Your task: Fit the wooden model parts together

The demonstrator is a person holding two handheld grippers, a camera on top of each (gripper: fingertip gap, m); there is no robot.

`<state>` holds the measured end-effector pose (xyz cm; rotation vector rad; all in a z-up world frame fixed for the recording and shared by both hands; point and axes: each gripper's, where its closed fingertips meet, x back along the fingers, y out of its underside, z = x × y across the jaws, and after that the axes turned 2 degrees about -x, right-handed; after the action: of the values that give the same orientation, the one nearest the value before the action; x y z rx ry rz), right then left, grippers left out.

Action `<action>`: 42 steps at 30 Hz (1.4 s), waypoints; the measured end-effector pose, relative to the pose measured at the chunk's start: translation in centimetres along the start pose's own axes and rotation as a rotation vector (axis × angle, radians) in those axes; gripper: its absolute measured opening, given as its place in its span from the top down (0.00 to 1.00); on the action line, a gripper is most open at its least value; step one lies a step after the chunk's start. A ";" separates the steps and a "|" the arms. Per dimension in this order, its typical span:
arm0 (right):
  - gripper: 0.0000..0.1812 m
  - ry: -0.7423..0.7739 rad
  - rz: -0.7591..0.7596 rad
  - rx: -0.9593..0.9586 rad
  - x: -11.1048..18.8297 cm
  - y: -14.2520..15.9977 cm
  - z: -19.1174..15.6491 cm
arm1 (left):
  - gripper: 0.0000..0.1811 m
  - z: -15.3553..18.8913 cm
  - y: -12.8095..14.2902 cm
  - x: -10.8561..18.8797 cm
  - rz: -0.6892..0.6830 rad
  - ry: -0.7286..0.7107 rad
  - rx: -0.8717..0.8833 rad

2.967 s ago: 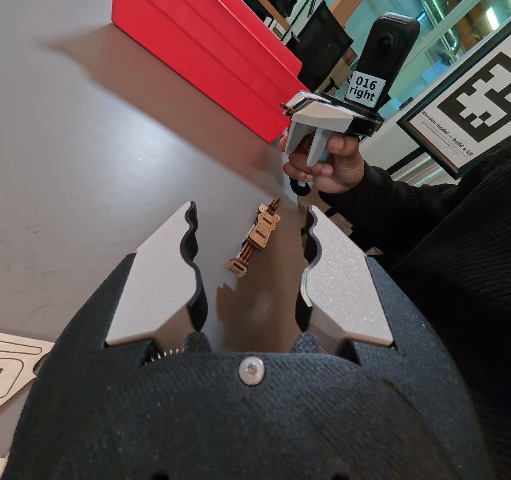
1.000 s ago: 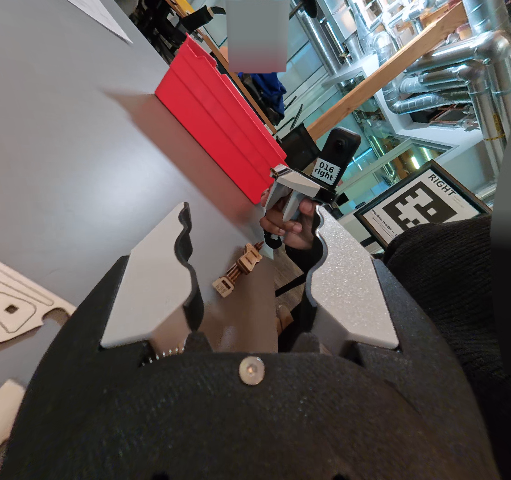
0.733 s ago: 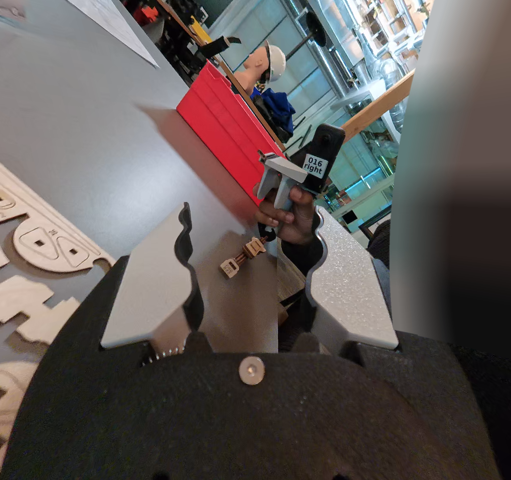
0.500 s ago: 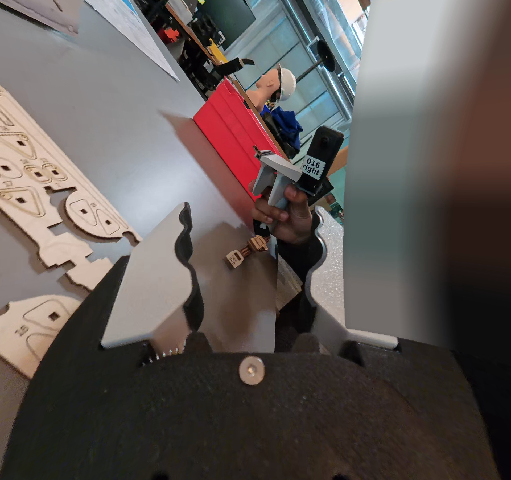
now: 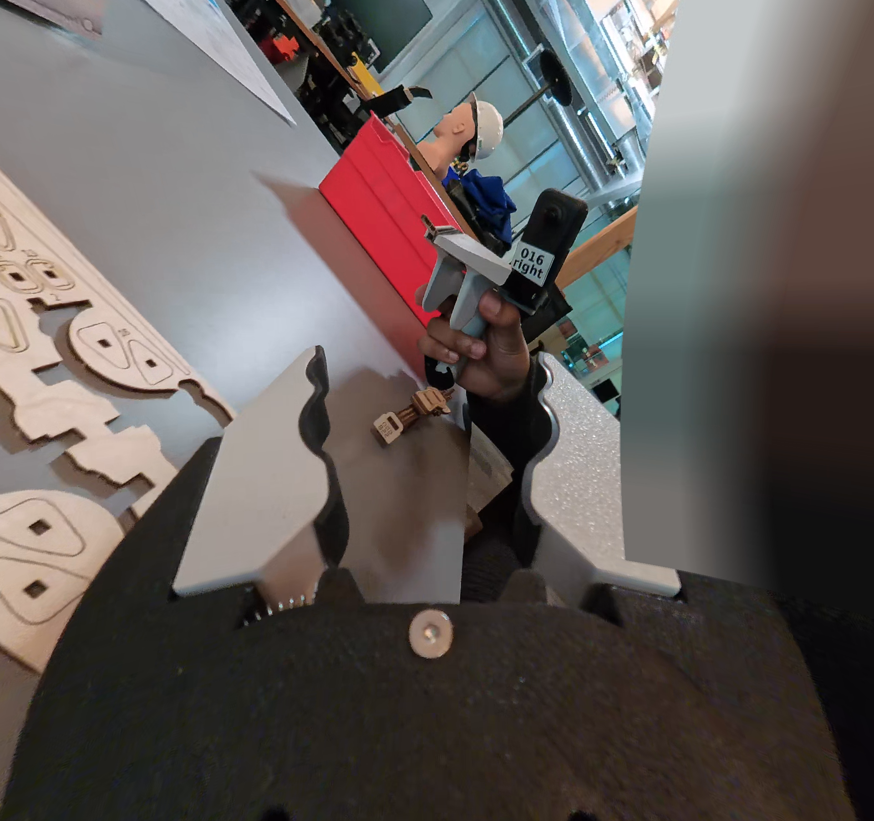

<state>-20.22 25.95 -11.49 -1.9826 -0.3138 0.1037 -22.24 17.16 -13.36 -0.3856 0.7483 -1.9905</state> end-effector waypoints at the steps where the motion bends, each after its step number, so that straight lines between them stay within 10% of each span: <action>1: 0.99 -0.002 0.004 0.007 0.1 -0.1 -0.2 | 0.53 0.2 0.2 -0.2 -0.011 -0.002 -0.021; 21: 0.99 0.188 0.173 0.122 9.4 0.1 -7.2 | 0.54 1.4 6.2 -5.5 -0.415 -0.017 -0.467; 42: 0.99 0.166 0.056 0.053 8.4 2.8 -6.4 | 0.80 -1.4 9.1 -5.9 -0.649 -0.133 -0.413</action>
<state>-10.27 21.48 -10.72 -1.9340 -0.1470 -0.0169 -13.94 19.39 -20.08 -1.1092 1.0410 -2.3589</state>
